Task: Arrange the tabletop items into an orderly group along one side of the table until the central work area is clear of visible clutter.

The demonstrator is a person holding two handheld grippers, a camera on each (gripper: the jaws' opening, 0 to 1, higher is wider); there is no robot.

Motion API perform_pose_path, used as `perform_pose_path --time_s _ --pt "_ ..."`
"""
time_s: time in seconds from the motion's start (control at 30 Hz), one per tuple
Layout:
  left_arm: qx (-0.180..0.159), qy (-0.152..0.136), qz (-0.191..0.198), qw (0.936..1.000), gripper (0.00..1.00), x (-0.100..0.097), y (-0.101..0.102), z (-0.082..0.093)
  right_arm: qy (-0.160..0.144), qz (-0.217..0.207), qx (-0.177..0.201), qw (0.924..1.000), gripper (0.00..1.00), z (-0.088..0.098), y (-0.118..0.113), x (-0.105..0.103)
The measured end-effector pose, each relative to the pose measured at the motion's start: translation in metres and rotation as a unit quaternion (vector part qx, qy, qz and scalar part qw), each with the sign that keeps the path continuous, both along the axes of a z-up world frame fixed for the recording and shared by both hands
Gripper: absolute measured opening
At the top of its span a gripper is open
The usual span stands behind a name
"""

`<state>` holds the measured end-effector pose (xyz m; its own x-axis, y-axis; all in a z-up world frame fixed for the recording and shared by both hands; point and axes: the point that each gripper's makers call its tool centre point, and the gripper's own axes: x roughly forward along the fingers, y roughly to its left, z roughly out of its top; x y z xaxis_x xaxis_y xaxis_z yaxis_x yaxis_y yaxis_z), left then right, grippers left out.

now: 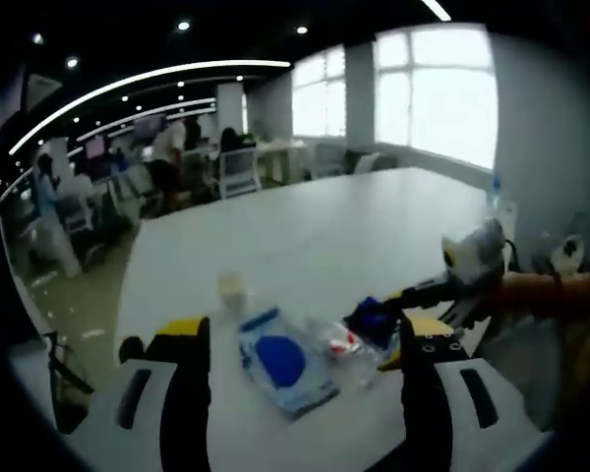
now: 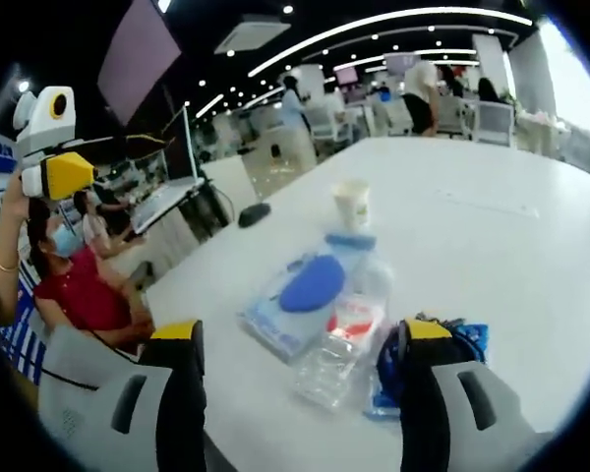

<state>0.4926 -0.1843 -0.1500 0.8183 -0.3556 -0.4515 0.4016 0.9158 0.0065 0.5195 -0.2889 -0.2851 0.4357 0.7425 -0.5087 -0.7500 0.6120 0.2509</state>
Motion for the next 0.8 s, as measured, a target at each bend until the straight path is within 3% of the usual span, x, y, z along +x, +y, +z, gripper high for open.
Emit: perform_pose_path --time_s 0.43,0.57,0.8 --pt "-0.009 0.016 0.001 0.9998 0.74 0.005 -0.002 -0.013 0.017 0.004 -0.029 0.9994 0.7 -0.024 0.011 0.008" --pt "-0.011 0.02 0.001 0.9997 0.73 0.008 -0.003 -0.017 0.043 -0.002 -0.049 0.9979 0.67 -0.039 0.01 0.008" --pt "-0.013 0.033 -0.001 0.9994 0.73 0.011 -0.005 -0.027 0.064 -0.021 -0.076 0.9948 0.59 -0.058 0.013 0.015"
